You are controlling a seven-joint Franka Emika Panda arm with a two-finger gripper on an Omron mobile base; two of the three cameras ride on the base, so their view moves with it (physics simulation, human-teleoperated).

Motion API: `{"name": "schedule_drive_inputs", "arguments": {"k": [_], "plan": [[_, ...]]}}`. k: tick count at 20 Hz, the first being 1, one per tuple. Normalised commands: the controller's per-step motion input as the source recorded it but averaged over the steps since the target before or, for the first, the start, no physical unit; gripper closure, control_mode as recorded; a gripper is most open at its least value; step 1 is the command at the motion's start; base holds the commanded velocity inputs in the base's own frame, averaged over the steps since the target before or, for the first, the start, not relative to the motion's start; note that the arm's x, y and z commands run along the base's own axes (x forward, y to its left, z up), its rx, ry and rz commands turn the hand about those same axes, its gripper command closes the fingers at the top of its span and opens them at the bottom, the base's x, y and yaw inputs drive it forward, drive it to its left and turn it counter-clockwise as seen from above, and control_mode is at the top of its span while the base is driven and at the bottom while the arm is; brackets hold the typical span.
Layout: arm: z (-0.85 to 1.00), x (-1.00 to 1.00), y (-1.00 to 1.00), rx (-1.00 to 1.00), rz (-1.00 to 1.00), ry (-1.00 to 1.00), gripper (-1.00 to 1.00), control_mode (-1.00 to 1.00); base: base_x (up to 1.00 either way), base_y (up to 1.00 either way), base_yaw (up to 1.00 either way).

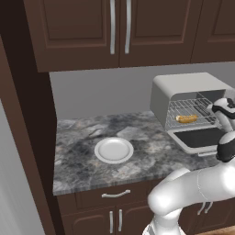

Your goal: Open the toaster oven door. Place the hotdog bun on the bottom rack in the toaster oven and place the chicken drumstick on the top rack.

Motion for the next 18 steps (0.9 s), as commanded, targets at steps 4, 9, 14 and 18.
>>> {"name": "schedule_drive_inputs", "arguments": {"k": [4, 9, 14, 18], "plan": [[0.00, 0.01, -0.02, 0.04, 0.00, 0.00, -1.00, -1.00, 0.00, 0.00, 0.00], [0.00, 0.11, 0.00, 0.03, -0.01, 0.01, -1.00, -1.00, 0.00, 0.00, 0.00], [-0.05, 0.24, 0.03, 0.04, -0.05, 0.00, -1.00, -1.00, 0.00, 0.00, 0.00], [-0.12, 0.25, 0.02, 0.05, -0.06, 0.00, -1.00, -1.00, 0.00, 0.00, 0.00]]}}
